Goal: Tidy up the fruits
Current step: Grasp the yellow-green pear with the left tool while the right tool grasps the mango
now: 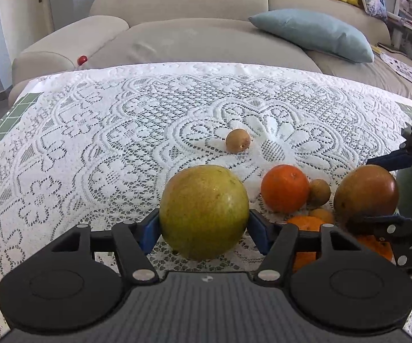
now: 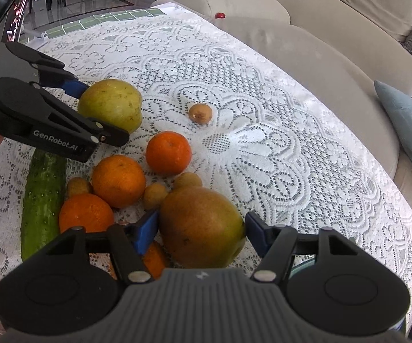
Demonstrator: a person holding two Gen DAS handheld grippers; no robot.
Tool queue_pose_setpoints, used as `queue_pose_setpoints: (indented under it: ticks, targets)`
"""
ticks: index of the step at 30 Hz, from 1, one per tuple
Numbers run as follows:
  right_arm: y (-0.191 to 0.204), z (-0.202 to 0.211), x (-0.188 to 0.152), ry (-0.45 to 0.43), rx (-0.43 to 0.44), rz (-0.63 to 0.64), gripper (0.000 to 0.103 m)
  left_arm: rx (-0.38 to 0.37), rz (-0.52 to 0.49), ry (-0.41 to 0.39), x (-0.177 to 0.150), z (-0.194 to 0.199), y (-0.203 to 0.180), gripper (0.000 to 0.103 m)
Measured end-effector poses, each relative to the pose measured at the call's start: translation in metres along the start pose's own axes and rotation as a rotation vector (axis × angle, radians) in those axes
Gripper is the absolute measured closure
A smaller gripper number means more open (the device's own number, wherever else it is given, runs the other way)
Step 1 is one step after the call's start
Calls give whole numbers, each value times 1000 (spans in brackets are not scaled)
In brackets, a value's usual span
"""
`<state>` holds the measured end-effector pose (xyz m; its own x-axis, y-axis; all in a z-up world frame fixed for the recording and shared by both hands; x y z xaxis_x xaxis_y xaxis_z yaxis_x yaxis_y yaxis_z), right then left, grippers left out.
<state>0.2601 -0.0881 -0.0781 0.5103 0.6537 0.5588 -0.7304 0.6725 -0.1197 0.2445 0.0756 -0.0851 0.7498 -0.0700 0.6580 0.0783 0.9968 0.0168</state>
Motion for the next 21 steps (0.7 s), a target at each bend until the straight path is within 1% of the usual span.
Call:
queue_pose_setpoints:
  ticks: [5,12,21]
  targets:
    - [0,7,3,-34,-15,-5,40,8,27,-7,0,6,5,30]
    - [3,20,10,-91,-23,-28,40,-8,76,-53,6,28,6,30]
    - [9,47,13,-164,-33,-49,40,-70,117,-155,20,73,-17,30]
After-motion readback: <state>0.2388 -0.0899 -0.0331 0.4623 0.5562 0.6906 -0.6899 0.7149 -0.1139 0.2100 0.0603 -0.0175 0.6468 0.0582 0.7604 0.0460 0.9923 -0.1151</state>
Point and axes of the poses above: each gripper's, at about its wrist camera, not at the fingertips, and z roughly against the way its jaws point, y to its left, x to its top, the point moved 7 cm from there along -z, roughly the way its jaws point, and after that the axes turned 2 degrees about x, right-handed, at the moved point
